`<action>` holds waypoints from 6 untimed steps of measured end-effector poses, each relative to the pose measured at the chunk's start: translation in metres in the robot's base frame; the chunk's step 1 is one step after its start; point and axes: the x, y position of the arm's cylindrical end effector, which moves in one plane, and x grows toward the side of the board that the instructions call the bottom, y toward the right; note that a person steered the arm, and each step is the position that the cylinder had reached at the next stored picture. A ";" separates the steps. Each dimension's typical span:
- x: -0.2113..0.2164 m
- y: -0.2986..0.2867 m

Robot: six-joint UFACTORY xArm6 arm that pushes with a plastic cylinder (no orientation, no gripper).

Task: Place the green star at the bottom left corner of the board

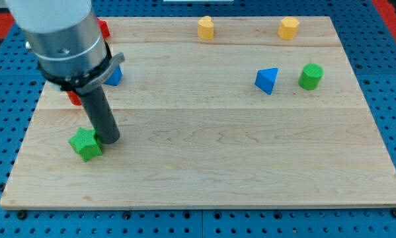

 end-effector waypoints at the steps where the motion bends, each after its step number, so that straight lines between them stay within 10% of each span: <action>1: -0.012 -0.031; 6: 0.046 -0.027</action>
